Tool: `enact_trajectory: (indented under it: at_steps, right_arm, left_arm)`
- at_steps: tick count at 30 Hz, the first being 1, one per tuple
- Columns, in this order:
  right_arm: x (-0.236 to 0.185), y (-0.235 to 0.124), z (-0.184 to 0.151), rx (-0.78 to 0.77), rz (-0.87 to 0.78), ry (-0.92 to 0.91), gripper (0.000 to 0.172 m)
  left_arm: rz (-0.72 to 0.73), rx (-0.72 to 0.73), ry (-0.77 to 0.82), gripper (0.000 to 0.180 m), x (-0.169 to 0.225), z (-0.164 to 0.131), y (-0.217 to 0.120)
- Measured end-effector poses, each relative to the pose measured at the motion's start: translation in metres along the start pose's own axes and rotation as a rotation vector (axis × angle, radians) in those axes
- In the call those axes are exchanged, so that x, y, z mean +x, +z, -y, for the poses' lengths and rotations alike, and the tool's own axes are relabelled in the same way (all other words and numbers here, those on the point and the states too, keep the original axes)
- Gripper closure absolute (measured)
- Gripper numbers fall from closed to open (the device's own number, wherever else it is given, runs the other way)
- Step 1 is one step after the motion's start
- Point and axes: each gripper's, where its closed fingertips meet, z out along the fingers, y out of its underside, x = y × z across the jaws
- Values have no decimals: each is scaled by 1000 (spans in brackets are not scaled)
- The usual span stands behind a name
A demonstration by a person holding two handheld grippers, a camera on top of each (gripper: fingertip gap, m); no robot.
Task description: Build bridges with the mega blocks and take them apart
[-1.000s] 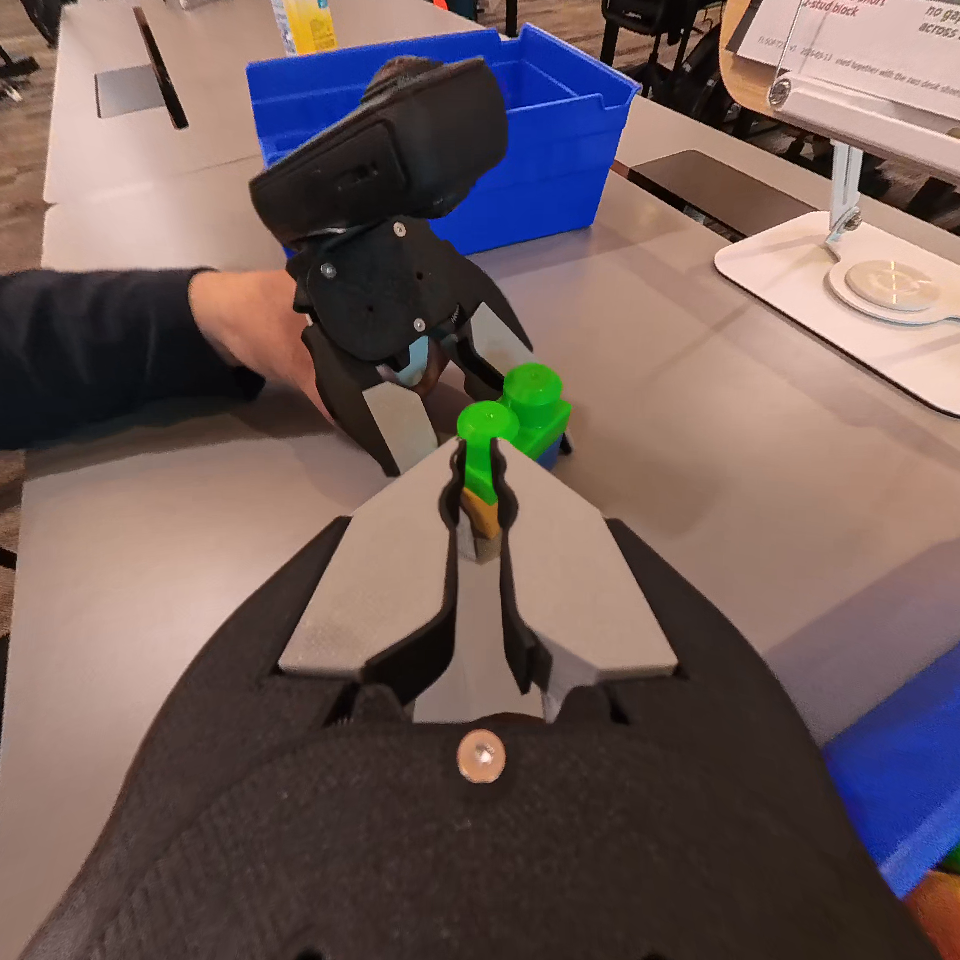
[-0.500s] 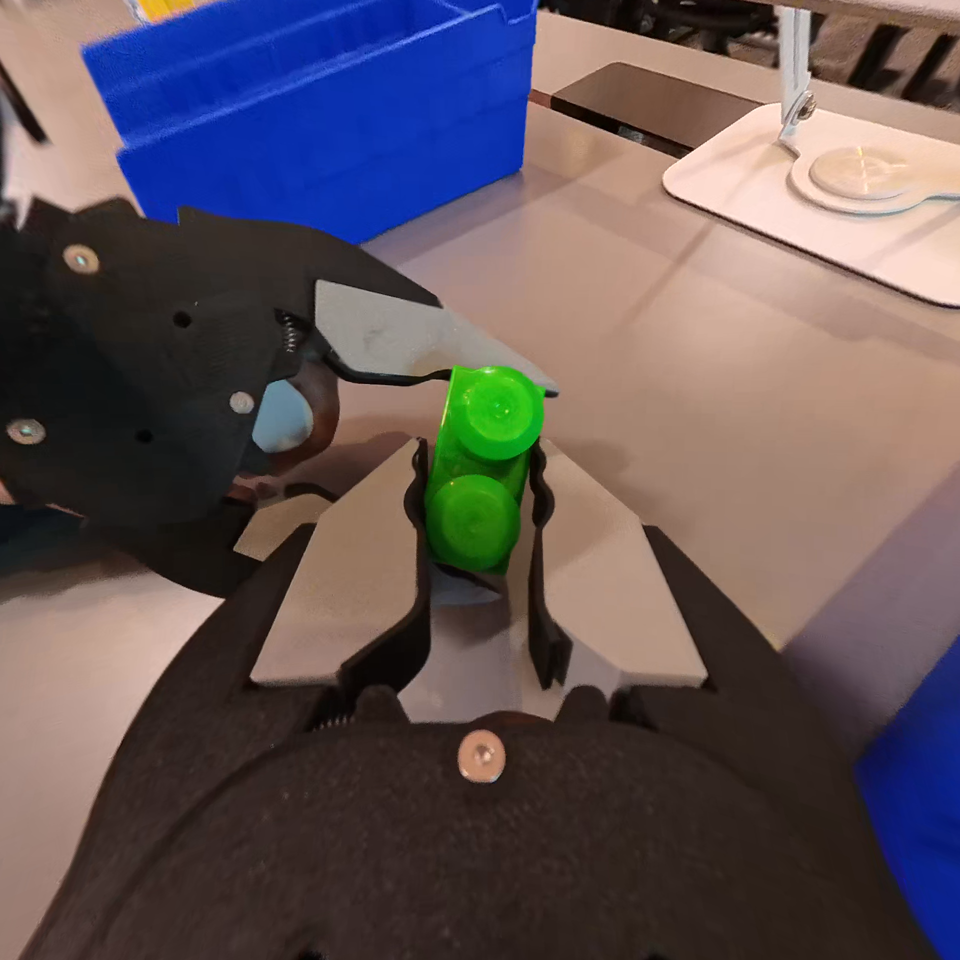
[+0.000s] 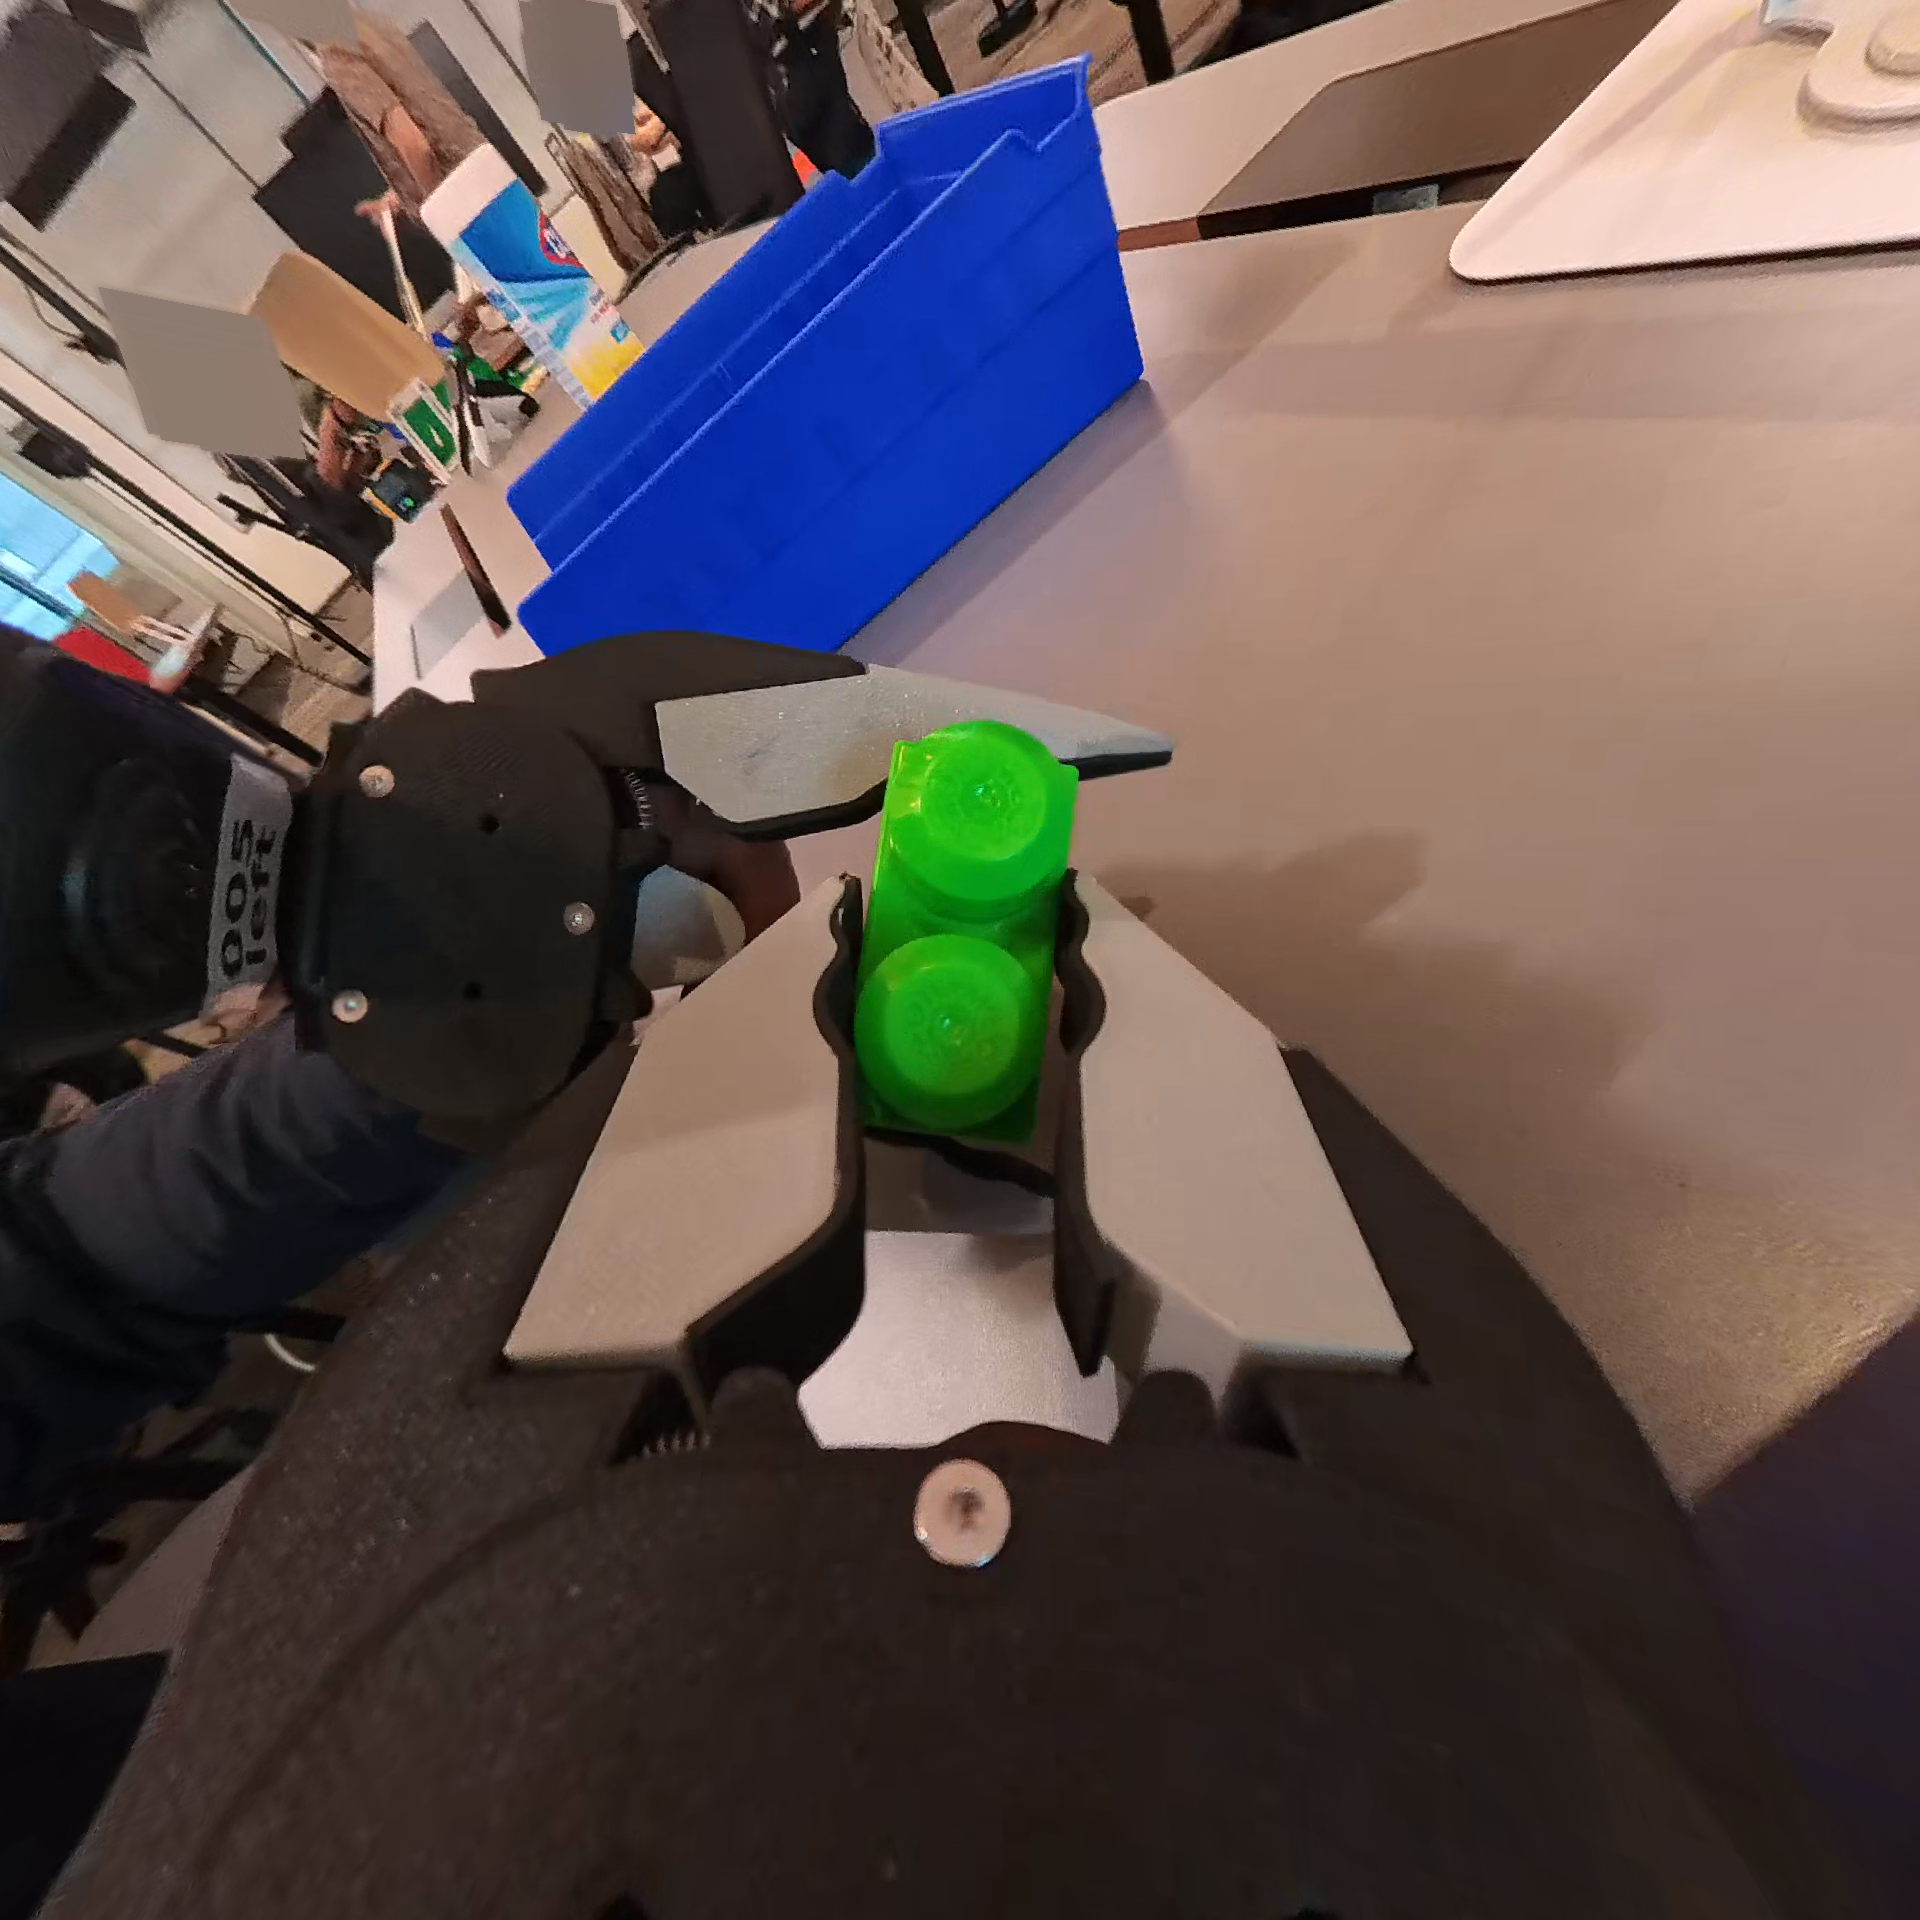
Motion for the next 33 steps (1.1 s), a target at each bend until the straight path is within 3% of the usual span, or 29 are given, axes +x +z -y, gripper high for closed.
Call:
enact_trajectory:
  at_steps: [3, 5, 7, 10, 13, 16, 19, 22, 25, 27, 30, 33]
  right_arm:
    - [-3, -1, -2, -23, 37, -8, 136]
    - [-5, -1, 0, -20, 45, -10, 136]
    - [-4, -1, 2, -6, 31, -9, 137]
    - [2, 0, 4, 36, -41, -21, 139]
    - [-6, -3, 14, 90, -43, -120, 139]
    - [-13, -5, 18, 94, 34, -84, 139]
    - [-12, -3, 13, 56, 77, -65, 139]
    - [0, 1, 8, 46, 8, -15, 139]
    - [-2, -4, 15, 72, -52, -126, 139]
    - [-6, -15, 29, 150, -16, -84, 139]
    - [6, -55, 61, 314, -109, -124, 139]
    - [39, -133, 98, 449, -415, -272, 139]
  left_arm:
    - [-153, 39, -75, 89, 11, 4, -7]
    - [-166, 64, -99, 90, 11, 7, -9]
    - [-94, 49, -59, 89, 5, 6, -7]
    - [139, -76, 105, 91, -15, -5, -2]
    - [-52, 51, -114, 91, -2, 9, -8]
    - [-153, 137, -171, 92, 1, 18, -18]
    - [-117, 105, -105, 92, 0, 12, -16]
    - [145, -68, 129, 92, -18, -7, -6]
    - [45, 11, 5, 92, -12, 1, -7]
    - [-23, 71, -108, 93, -12, 7, -14]
    - [-46, 143, -182, 93, -19, 15, -22]
    - [-74, 233, -178, 93, -16, 41, -32]
